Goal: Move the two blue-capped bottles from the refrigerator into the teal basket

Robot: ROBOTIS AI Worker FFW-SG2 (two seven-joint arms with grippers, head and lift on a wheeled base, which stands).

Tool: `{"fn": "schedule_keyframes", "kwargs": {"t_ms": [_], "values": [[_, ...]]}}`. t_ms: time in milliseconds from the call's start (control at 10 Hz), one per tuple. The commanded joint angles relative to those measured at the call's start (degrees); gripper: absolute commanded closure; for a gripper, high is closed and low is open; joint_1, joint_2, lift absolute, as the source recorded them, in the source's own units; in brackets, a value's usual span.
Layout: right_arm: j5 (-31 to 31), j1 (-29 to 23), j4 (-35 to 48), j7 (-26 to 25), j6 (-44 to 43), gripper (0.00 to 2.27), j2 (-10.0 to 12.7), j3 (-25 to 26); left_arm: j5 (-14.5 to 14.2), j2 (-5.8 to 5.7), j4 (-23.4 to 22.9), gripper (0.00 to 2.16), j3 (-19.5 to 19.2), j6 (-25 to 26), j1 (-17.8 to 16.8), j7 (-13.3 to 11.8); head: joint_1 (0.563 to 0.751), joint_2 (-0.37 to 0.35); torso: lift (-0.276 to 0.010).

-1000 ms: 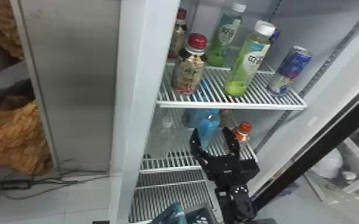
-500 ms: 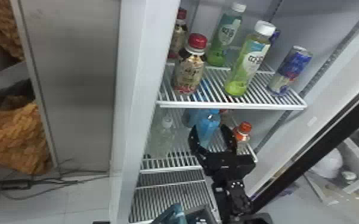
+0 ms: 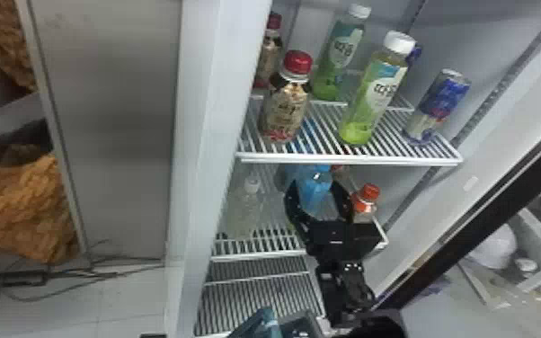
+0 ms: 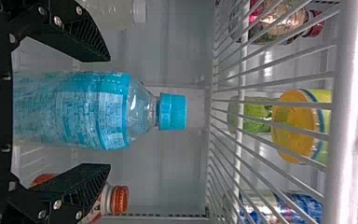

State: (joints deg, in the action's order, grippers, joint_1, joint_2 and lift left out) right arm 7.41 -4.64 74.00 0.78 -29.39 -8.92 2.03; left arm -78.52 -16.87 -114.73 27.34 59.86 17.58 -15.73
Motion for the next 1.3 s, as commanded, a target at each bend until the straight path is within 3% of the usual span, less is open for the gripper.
{"fn": "schedule_keyframes", "kwargs": {"t_ms": [0, 100, 200, 500, 1200], "values": [[0.9, 0.6, -0.4, 0.0, 0.0, 0.37, -0.2, -0.9, -0.4, 0.00, 0.3, 1.09, 0.1, -0.1, 0.0, -0.1, 0.695, -0.350, -0.152], [1.3, 0.3, -0.4, 0.0, 0.0, 0.56, -0.2, -0.9, -0.4, -0.09, 0.3, 1.09, 0.1, -0.1, 0.0, -0.1, 0.695, -0.350, -0.152], [1.8, -0.3, 0.0, 0.0, 0.1, 0.59, -0.2, -0.9, -0.5, -0.09, 0.3, 1.09, 0.1, -0.2, 0.0, -0.1, 0.695, -0.350, -0.152], [3.8, -4.1, 6.2, 0.0, 0.6, 0.59, -0.3, -0.5, -0.6, -0.09, 0.5, 1.09, 0.0, -0.4, 0.1, -0.1, 0.695, -0.350, -0.152], [6.7, -18.7, 24.6, 0.3, 4.4, 0.59, -0.2, 0.3, -0.7, 0.09, 0.5, 1.09, -0.3, -0.4, 0.3, -0.2, 0.695, -0.350, -0.152]]}}
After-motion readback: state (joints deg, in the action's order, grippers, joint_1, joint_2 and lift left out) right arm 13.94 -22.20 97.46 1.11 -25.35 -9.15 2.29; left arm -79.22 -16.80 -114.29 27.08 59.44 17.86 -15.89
